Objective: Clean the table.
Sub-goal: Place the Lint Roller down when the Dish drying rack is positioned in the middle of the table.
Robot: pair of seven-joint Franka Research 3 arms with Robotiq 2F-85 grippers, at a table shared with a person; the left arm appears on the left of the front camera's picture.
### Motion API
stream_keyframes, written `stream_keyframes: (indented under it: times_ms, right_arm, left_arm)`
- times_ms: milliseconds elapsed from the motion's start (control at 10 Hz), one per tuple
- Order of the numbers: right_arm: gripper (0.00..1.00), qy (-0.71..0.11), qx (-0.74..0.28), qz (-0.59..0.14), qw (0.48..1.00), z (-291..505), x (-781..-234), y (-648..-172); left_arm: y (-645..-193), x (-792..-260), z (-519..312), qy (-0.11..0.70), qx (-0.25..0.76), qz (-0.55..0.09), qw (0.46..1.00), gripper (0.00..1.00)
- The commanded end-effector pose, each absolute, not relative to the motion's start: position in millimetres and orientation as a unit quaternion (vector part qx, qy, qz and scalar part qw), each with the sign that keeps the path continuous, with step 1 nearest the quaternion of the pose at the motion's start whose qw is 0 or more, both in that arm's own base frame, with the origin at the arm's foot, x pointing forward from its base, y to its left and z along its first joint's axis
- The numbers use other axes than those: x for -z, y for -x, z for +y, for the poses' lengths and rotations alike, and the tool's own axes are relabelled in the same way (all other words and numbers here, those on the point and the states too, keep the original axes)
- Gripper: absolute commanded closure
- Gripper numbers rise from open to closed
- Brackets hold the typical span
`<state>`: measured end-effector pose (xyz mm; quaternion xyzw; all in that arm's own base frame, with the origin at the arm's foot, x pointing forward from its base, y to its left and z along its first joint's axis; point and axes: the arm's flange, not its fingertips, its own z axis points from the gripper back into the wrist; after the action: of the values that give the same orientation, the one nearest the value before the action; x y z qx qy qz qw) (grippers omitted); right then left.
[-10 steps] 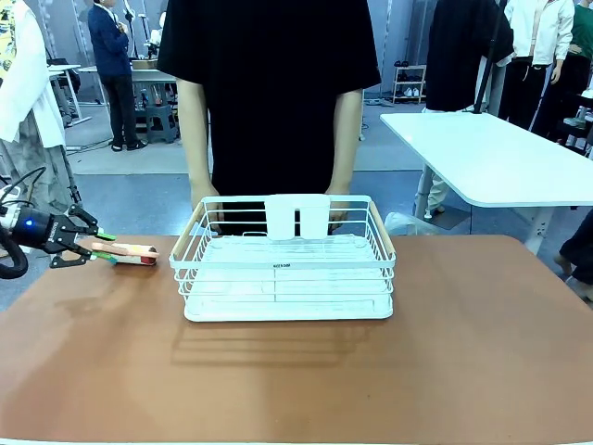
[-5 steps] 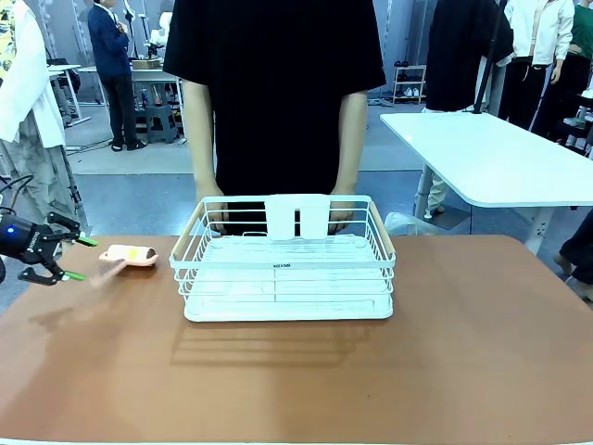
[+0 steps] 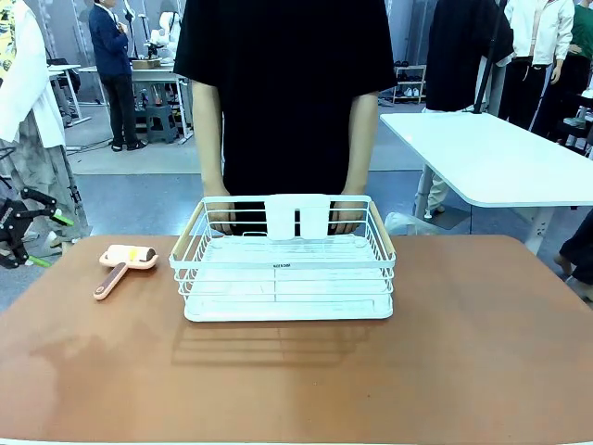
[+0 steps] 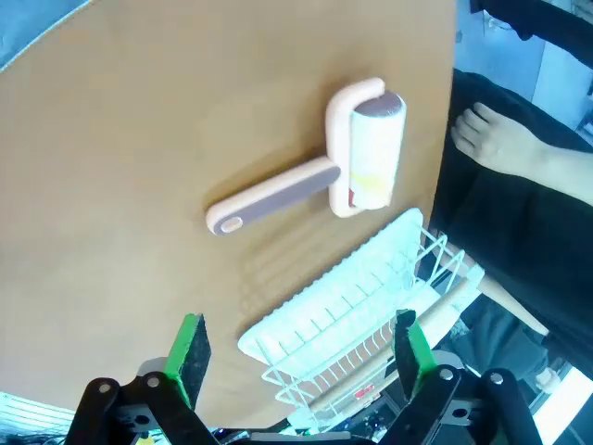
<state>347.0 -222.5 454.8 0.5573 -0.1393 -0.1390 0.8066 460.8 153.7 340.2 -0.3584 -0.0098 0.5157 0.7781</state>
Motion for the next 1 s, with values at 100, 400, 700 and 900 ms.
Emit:
stream_keyframes:
  times_ms: [100, 400, 700, 900]
  right_arm:
    - [0.0, -0.561, 0.137, -0.142, 0.804, -222.1, -457.8, -345.7]
    - [0.0, -0.561, 0.137, -0.142, 0.804, -222.1, -457.8, -345.7]
    - [0.0, -0.561, 0.137, -0.142, 0.804, -222.1, -457.8, -345.7]
    - [0.0, -0.561, 0.137, -0.142, 0.804, -222.1, -457.8, -345.7]
  left_arm:
    - [-461.0, -328.5, 156.4, 0.359, -0.522, -0.009, 0.774, 0.0]
    - [-461.0, -328.5, 156.4, 0.359, -0.522, -0.009, 0.774, 0.0]
    - [-461.0, -328.5, 156.4, 0.359, -0.522, -0.009, 0.774, 0.0]
    - [-461.0, -328.5, 156.4, 0.359, -0.522, -0.009, 0.774, 0.0]
